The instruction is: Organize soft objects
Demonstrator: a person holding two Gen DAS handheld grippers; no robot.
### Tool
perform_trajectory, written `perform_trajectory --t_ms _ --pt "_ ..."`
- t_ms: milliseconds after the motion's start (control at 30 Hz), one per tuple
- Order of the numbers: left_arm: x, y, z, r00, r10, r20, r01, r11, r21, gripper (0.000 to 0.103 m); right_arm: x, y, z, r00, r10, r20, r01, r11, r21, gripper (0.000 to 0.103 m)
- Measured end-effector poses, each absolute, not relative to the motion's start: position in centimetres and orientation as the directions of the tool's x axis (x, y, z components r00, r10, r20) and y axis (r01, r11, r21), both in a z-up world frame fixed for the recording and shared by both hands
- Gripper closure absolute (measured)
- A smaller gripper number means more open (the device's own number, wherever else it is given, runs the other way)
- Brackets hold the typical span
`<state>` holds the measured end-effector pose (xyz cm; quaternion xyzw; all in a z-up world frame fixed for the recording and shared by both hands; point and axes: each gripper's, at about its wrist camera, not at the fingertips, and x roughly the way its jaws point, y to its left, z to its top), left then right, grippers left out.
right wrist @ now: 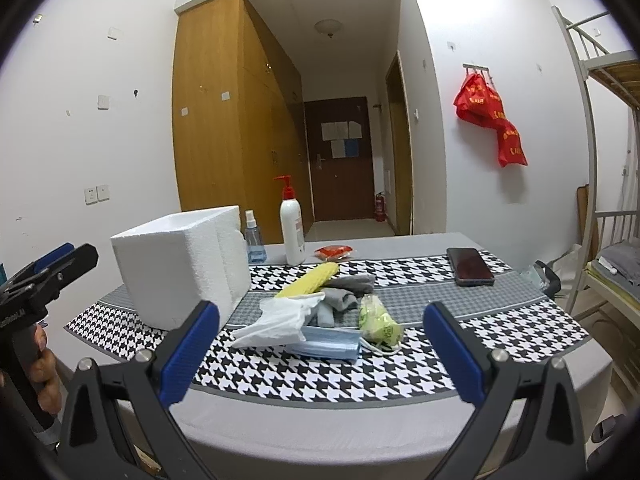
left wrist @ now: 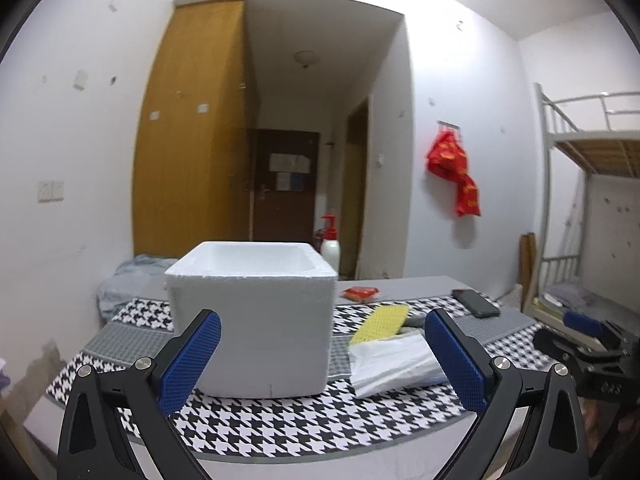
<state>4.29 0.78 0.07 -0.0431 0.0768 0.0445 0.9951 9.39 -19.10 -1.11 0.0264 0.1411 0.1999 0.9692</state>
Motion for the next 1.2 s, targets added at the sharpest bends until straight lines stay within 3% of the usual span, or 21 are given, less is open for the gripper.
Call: perform_trajectory --t_ms 733,967,1200 --pt "9.8 -2.9 -0.4 0.969 0.037 -0.242 -0.026 0.998 0.049 0.001 13.5 -20.2 -1.8 0.861 0.382 -0.336 -0.374 0.923 0.092 0.0" --pt "11.4 -3.6 -0.7 0.949 -0.001 -0.317 0.008 1.0 0.021 0.001 14.8 -20.8 -2.3 0.845 0.385 -0.371 -0.381 0.92 0.088 0.0" --pt "12.4 -4.7 -1.1 0.947 -0.007 -0.321 0.017 0.999 0.03 0.001 16.3 -21.3 -3.0 0.823 0.393 -0.409 -0.383 0.917 0.111 0.0"
